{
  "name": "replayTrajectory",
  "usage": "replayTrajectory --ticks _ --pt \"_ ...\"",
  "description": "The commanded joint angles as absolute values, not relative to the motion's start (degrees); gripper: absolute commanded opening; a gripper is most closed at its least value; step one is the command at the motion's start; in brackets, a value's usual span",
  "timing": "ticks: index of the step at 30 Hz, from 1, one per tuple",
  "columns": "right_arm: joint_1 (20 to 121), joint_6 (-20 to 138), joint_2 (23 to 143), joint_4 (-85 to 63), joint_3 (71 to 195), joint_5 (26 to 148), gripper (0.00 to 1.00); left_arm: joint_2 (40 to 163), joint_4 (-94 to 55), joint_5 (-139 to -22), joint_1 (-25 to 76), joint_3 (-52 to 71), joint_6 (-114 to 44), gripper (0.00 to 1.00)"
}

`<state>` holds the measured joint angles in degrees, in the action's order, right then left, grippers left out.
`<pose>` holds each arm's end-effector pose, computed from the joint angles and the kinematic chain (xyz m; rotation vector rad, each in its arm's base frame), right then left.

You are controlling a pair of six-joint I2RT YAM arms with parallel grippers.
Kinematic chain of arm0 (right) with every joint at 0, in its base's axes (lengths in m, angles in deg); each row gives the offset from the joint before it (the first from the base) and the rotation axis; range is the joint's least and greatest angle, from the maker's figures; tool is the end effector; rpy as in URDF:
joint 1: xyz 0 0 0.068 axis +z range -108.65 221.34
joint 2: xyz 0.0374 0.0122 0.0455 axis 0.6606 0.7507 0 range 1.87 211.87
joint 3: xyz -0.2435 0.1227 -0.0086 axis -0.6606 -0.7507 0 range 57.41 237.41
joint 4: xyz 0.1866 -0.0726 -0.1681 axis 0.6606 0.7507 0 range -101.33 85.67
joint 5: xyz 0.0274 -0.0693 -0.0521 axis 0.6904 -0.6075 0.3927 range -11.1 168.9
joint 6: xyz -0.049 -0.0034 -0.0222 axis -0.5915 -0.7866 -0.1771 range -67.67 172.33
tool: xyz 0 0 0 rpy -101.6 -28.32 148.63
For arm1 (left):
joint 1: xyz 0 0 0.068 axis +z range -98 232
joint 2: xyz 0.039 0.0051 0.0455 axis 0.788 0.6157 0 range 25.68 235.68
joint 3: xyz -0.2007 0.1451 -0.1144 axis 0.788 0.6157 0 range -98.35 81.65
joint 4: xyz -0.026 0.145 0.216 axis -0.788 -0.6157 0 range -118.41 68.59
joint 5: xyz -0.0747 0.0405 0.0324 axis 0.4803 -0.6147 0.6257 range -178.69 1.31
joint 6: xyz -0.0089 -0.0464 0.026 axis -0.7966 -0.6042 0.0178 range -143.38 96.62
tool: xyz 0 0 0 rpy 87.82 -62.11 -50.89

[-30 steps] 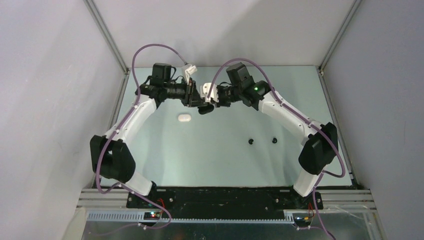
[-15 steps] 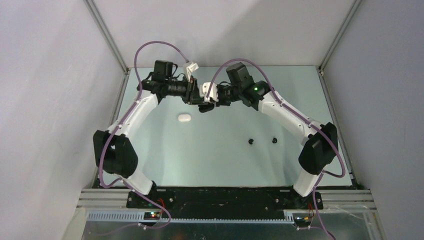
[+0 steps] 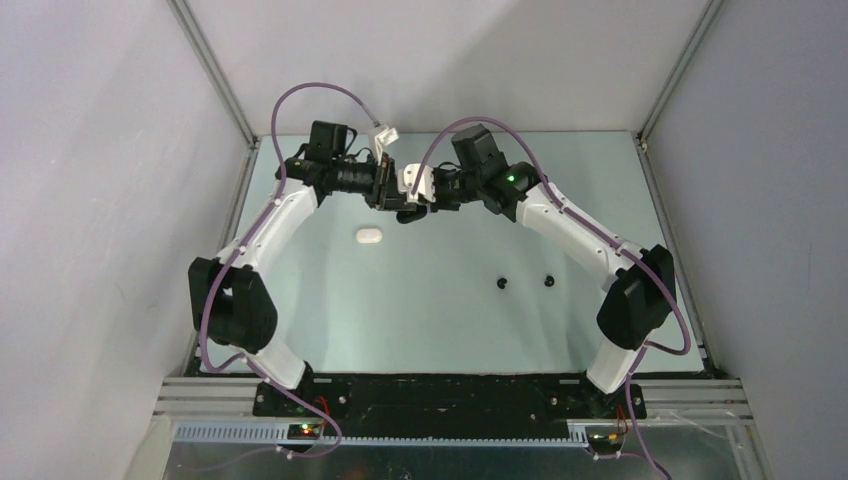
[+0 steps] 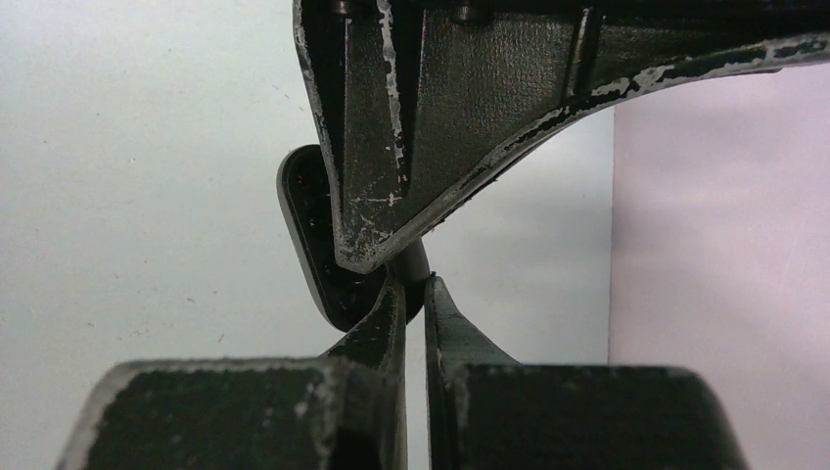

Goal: Insert the wireless bluetooth earbuds into the charging case
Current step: Pick up the earbud from the center of the board.

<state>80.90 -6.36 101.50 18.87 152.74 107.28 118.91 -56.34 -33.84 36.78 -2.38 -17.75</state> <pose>0.2975 0.2676 0.3556 -1.7640 1.1587 0.3387 0.3341 -0.1211 0.3313 0.8573 2.0385 -1.1933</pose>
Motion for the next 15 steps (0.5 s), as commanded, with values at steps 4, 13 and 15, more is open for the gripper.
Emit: replayTrajectory --ticks 4,13,15 --pt "81.4 -7.0 99.6 17.0 152.7 107.6 0.0 119.0 -56.9 -31.6 37.4 -5.1 -17.7 0.27" --pt "81.5 -4.1 99.6 15.2 152.3 106.0 0.12 118.3 -56.9 -30.3 38.3 -5.4 -17.4 0.0" --pt "81.3 -1.9 99.5 14.9 152.8 105.5 0.21 118.1 -56.9 -31.0 38.3 -5.6 -17.0 0.0"
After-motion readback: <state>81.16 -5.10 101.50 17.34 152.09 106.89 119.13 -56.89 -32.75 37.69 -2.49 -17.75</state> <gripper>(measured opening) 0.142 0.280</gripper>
